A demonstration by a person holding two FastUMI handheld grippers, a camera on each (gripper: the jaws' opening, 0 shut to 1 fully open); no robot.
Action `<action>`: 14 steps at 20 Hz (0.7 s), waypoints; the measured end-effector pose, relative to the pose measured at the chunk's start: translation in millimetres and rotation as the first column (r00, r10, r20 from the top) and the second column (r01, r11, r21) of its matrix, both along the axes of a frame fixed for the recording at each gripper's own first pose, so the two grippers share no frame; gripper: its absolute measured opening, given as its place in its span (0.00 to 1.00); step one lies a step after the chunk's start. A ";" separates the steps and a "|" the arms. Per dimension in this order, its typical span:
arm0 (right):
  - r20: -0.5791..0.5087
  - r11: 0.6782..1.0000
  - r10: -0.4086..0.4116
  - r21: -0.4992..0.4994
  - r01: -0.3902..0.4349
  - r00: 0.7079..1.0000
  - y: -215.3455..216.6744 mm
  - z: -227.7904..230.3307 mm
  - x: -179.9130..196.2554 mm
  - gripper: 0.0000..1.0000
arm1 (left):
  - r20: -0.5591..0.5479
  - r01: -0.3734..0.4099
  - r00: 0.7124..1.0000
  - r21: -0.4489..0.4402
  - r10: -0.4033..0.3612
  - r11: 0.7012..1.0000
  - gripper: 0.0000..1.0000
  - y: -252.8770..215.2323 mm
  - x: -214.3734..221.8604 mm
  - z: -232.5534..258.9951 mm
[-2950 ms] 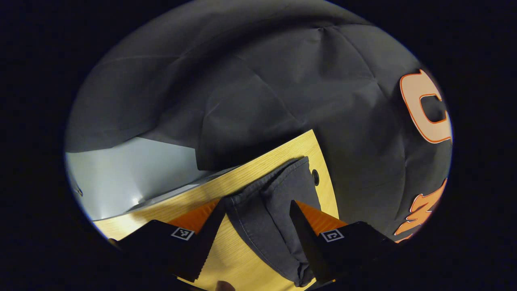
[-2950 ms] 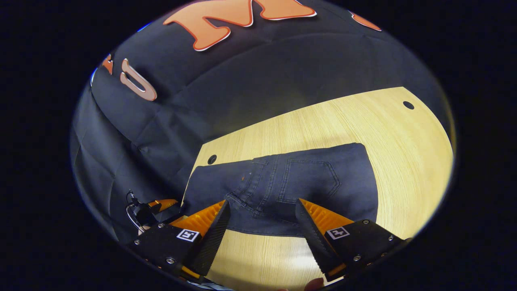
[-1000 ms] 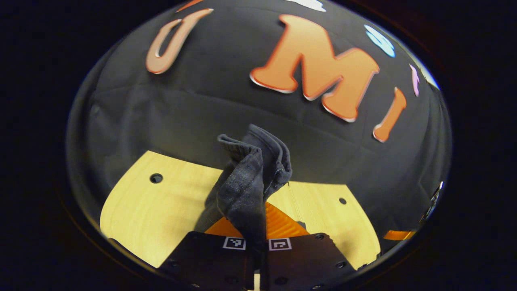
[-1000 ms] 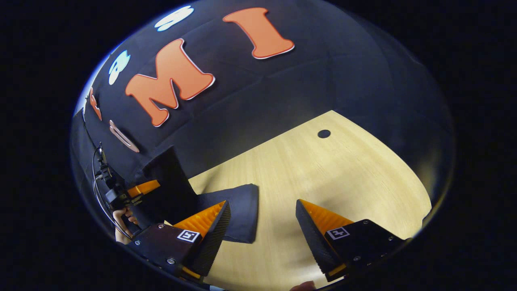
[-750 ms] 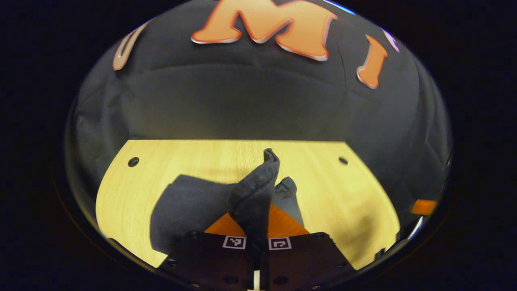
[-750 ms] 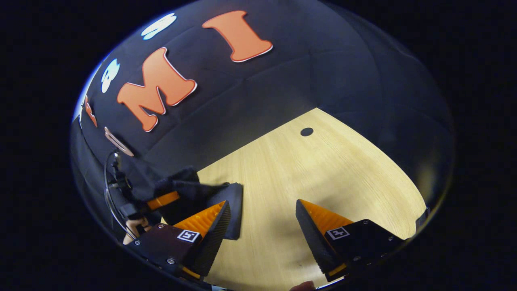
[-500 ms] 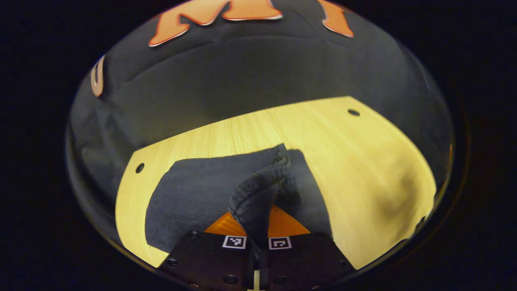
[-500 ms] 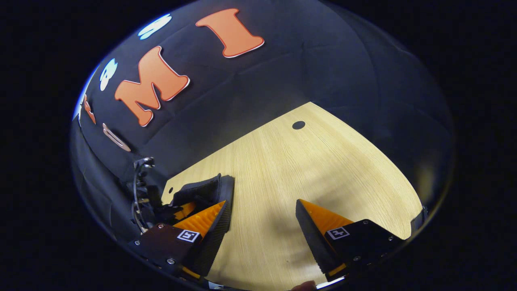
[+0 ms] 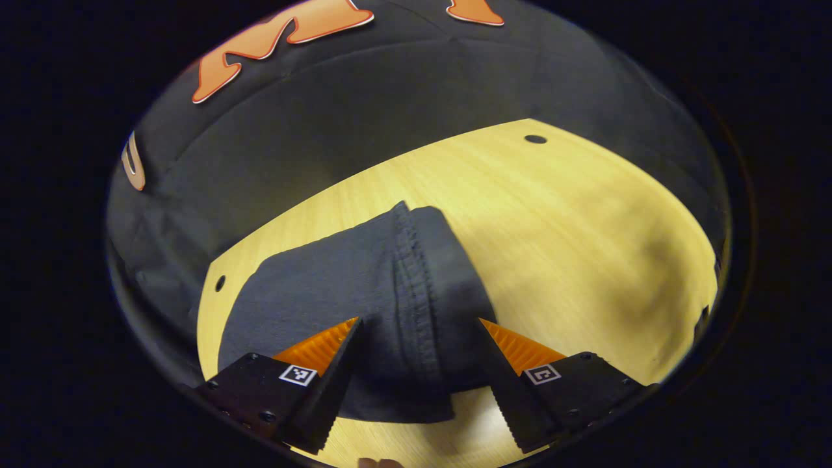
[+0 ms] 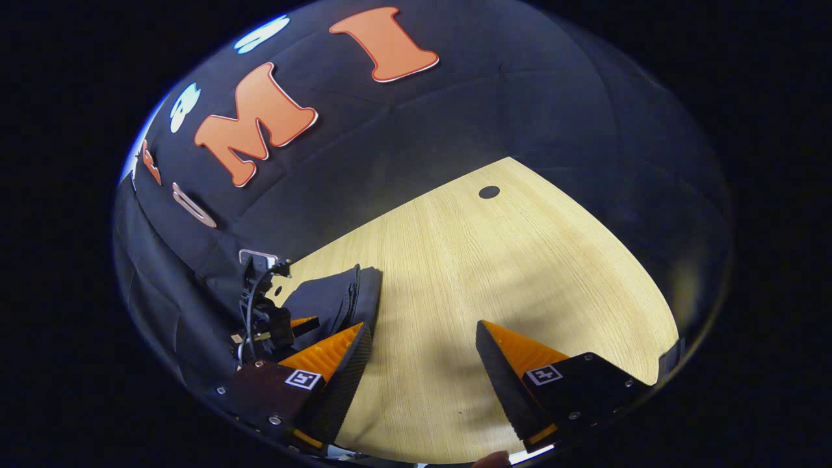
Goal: Grasp the waist and the cuffs of the jeans and fold them to make the two legs overlap; first hold the waist and fold one-third of the jeans toward the cuffs, then hold the cuffs and fold the remaining one-third in the same direction to finish folding.
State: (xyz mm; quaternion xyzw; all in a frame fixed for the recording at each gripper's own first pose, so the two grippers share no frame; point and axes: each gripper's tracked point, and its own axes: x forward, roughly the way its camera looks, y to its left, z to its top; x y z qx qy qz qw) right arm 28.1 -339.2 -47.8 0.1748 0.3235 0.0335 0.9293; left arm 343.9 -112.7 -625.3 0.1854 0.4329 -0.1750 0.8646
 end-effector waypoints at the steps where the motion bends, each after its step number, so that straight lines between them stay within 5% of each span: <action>1: 0.001 1.000 0.001 0.002 -0.001 1.000 2.3 2.1 0.2 0.98 | 0.000 0.003 1.000 -0.020 -0.003 1.000 0.99 0.1 -4.9 10.7; 5: 0.034 0.999 0.046 -0.018 -0.046 0.998 20.8 18.2 1.0 0.98 | 0.106 0.000 0.994 -0.079 0.008 0.997 0.99 10.5 -13.9 80.0; 9: 0.110 0.994 0.093 -0.071 -0.085 0.990 44.7 50.7 7.0 0.98 | 0.243 -0.059 0.964 -0.190 0.105 0.980 0.99 41.4 -9.7 170.6; 11: 0.177 0.990 0.105 -0.107 -0.087 0.978 58.3 74.1 13.3 0.98 | 0.327 -0.074 0.933 -0.235 0.151 0.969 0.99 65.0 -4.9 220.7; 14: 0.308 0.977 0.135 -0.198 -0.075 0.942 76.0 116.8 15.9 0.98 | 0.481 -0.097 0.849 -0.265 0.219 0.959 0.99 115.6 -3.2 295.6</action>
